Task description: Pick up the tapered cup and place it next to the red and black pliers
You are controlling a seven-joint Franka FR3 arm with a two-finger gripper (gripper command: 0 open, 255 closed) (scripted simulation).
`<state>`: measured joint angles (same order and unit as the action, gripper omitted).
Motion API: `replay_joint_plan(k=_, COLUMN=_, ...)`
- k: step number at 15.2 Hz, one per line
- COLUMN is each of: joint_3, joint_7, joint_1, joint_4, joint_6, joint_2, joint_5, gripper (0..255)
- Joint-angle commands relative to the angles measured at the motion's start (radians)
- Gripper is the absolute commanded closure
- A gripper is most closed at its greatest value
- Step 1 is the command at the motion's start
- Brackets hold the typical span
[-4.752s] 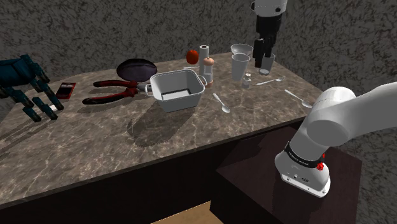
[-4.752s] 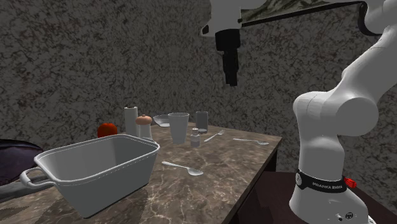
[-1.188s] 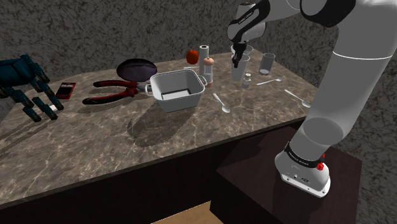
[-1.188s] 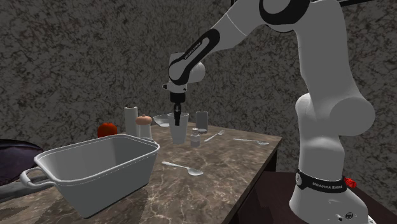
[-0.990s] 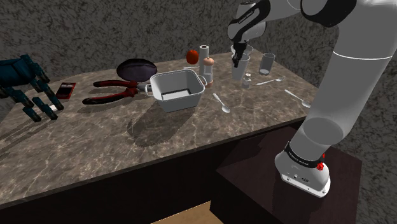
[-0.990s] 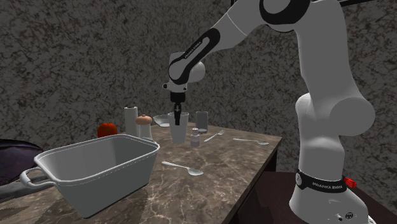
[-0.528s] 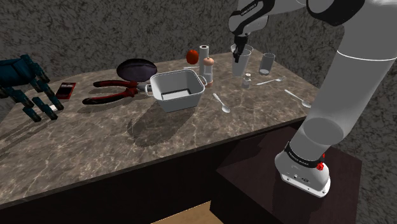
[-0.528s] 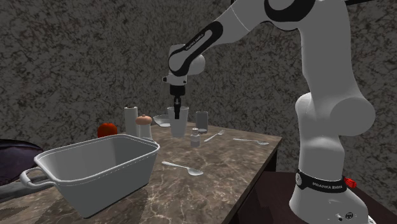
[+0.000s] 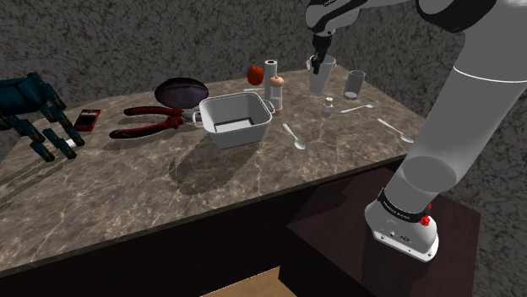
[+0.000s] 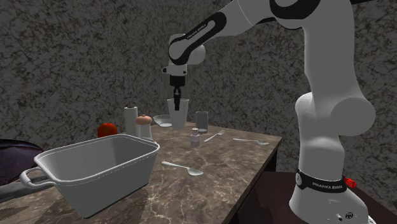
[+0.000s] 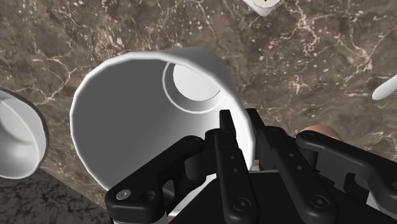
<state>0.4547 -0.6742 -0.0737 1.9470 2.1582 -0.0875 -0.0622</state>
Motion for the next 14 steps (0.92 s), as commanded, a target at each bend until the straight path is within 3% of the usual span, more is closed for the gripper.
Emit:
replay_joint_plan(k=1, joint_3=0.0, joint_7=0.001, joint_1=0.001, joint_4=-0.017, joint_6=-0.024, joint_2=0.008, joint_5=-0.003, gripper=255)
replay_joint_plan(k=14, joint_3=-0.001, joint_7=-0.002, joint_1=0.005, joint_4=-0.158, joint_6=-0.194, joint_2=0.04, joint_5=-0.013, gripper=255)
